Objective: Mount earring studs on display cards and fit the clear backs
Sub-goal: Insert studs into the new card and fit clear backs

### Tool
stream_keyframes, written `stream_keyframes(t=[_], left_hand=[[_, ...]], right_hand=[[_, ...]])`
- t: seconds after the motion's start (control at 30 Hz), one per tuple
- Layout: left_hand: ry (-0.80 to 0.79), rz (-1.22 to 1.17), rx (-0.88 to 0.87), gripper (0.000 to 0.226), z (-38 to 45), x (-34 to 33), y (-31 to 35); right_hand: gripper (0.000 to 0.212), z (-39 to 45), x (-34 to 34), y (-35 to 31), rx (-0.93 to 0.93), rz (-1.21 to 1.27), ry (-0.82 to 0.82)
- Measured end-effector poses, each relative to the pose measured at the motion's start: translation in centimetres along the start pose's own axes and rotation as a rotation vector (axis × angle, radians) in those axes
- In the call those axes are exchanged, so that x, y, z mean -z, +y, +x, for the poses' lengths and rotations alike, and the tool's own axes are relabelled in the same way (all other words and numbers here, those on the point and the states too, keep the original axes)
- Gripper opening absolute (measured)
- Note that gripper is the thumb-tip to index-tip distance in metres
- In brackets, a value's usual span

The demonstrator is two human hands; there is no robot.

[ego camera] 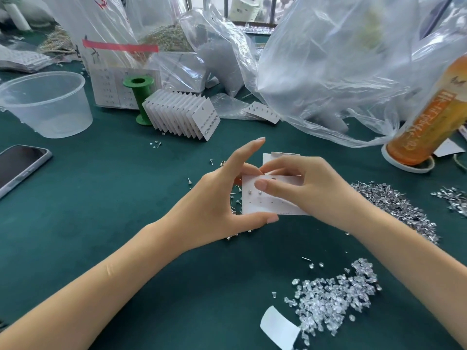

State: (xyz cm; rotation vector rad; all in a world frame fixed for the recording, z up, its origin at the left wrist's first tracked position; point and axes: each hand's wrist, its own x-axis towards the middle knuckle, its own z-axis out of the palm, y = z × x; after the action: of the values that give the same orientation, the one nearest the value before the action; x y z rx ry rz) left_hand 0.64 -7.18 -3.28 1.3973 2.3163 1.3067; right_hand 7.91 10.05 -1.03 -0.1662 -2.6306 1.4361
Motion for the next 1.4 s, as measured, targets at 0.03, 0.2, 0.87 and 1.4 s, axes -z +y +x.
stream_keyframes(t=[0.03, 0.2, 0.87, 1.4], left_hand=[[-0.001, -0.003, -0.004, 0.097, 0.0, -0.1, 0.3], [-0.035, 0.056, -0.045, 0.097, 0.4, -0.9, 1.8], [-0.027, 0.197, -0.237, 0.076, 6.6, -7.1, 6.0], [-0.108, 0.338, -0.267, 0.013, 5.2, -8.5, 2.7]], right_hand=[[0.030, -0.2, 0.2, -0.1, -0.018, 0.007, -0.013], [0.032, -1.0, 1.7, 0.1, -0.094, 0.030, -0.040], [0.041, -9.0, 10.4, 4.4, -0.016, -0.124, 0.473], [0.041, -11.5, 7.3, 10.0, 0.656, -0.809, 0.720]])
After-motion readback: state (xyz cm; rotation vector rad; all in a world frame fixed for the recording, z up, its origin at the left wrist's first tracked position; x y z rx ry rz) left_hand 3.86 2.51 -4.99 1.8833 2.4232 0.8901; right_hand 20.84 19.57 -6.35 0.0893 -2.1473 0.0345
